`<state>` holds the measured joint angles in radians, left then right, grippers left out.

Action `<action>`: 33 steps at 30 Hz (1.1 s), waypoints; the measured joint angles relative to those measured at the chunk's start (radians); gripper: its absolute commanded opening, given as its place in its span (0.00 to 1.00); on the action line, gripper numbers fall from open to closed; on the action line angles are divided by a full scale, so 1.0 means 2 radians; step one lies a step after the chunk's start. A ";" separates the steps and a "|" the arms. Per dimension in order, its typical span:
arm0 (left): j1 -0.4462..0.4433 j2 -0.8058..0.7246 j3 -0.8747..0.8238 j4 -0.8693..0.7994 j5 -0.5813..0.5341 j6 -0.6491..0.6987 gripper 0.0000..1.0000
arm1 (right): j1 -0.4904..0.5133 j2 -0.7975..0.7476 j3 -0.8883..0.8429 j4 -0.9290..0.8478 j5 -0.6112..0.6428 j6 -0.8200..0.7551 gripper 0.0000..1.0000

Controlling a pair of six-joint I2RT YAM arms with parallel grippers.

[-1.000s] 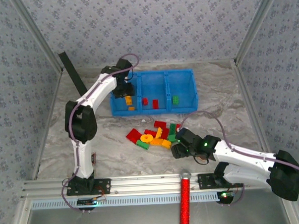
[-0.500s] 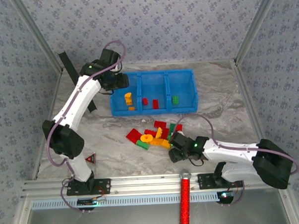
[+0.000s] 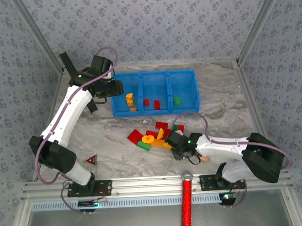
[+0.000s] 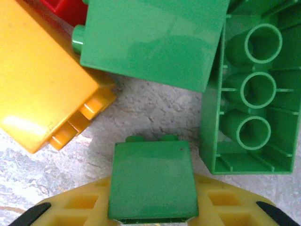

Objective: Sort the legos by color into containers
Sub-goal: Pick up the lego from the bottom-center of the table, then place the lego in the container.

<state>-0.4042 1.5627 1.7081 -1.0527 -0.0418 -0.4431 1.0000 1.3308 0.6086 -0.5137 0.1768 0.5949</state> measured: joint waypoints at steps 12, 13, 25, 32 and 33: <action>0.006 -0.074 -0.094 -0.005 0.008 0.006 0.63 | -0.094 -0.105 0.083 -0.067 -0.023 -0.032 0.32; 0.006 -0.083 -0.108 -0.005 0.008 0.004 0.63 | -0.112 -0.111 0.094 -0.072 -0.022 -0.039 0.32; 0.002 -0.225 -0.300 0.008 0.018 -0.115 0.65 | -0.287 -0.062 0.187 -0.054 -0.020 -0.112 0.32; -0.058 -0.235 -0.395 0.058 0.056 -0.215 0.66 | -0.347 0.023 0.229 -0.005 -0.041 -0.150 0.32; -0.069 -0.233 -0.401 0.066 0.060 -0.229 0.66 | -0.353 0.038 0.239 0.001 -0.046 -0.155 0.32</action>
<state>-0.5423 1.0977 0.9058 -0.9207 0.0780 -0.9001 0.2939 1.4071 1.0863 -0.5114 0.0849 0.2852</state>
